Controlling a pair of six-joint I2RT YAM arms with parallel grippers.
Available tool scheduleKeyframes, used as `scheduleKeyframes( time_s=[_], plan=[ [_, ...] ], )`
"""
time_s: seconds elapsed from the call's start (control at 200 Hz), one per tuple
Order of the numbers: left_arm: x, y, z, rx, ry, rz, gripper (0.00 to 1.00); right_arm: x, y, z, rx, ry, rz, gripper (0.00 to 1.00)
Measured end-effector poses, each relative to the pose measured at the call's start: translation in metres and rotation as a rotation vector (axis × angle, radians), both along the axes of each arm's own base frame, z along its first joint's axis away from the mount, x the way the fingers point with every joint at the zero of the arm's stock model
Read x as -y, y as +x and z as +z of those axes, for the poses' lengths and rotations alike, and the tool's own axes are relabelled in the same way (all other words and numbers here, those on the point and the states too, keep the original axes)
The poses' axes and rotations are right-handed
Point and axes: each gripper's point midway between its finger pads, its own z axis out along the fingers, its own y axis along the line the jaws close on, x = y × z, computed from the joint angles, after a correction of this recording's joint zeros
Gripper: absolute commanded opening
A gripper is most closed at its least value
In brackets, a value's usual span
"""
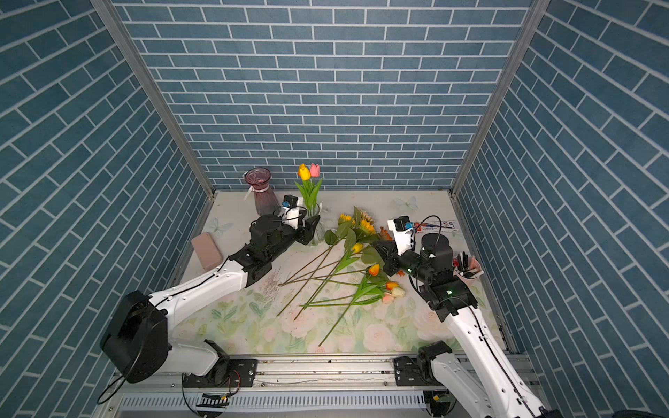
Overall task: Arrange the flowers in different vases according to their variety
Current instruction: Insert the flower into the vase, then pick up the flower at the center of the board.
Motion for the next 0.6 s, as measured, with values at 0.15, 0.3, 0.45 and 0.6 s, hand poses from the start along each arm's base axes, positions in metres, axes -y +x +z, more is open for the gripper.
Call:
scheduleKeyframes(
  time_s=[0.15,0.3,0.45,0.6],
  plan=[
    [0.021,-0.033,-0.051,-0.179,0.131,-0.085,0.46,0.002,0.005,-0.021,-0.081,-0.034,-0.027,0.0],
    [0.038,-0.074,-0.116,-0.361,0.306,-0.163,0.46,0.005,0.007,-0.036,-0.151,-0.046,-0.055,0.0],
    [0.049,-0.109,-0.169,-0.504,0.455,-0.222,0.36,0.008,0.006,-0.047,-0.187,-0.049,-0.078,0.0],
    [0.058,-0.121,-0.198,-0.595,0.546,-0.238,0.35,0.01,0.004,-0.052,-0.209,-0.054,-0.088,0.0]
  ],
)
